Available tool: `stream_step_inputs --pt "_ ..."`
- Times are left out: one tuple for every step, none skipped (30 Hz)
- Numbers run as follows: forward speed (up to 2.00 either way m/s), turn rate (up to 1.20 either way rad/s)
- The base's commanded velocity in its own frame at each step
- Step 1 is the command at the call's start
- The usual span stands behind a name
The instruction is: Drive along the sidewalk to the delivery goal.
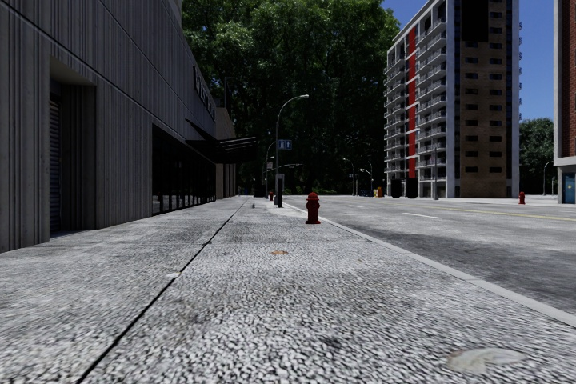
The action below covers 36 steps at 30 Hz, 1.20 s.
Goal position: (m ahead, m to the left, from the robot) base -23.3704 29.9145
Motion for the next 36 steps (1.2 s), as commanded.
stream_step_inputs --pt "0.00 0.00" --pt "0.00 0.00" --pt "0.00 0.00" --pt "0.00 0.00" --pt "0.00 0.00" --pt "0.00 0.00" --pt "0.00 0.00" --pt "0.00 0.00" --pt "0.00 0.00" --pt "0.00 0.00" --pt "0.00 0.00" --pt "0.00 0.00" --pt "0.00 0.00" --pt "0.00 0.00" --pt "0.00 0.00" --pt "0.00 0.00" --pt "0.00 0.00" --pt "0.00 0.00" --pt "0.00 0.00" --pt "0.00 0.00" --pt "0.00 0.00" --pt "0.00 0.00" --pt "0.00 0.00" --pt "0.00 0.00" --pt "0.00 0.00" --pt "0.00 0.00" --pt "0.00 0.00" --pt "0.00 0.00" --pt "0.00 0.00" --pt "0.00 0.00" --pt "0.00 0.73" --pt "0.00 0.73" --pt "0.00 0.73" --pt "0.00 0.73" --pt "0.00 0.73" --pt "0.00 0.72"
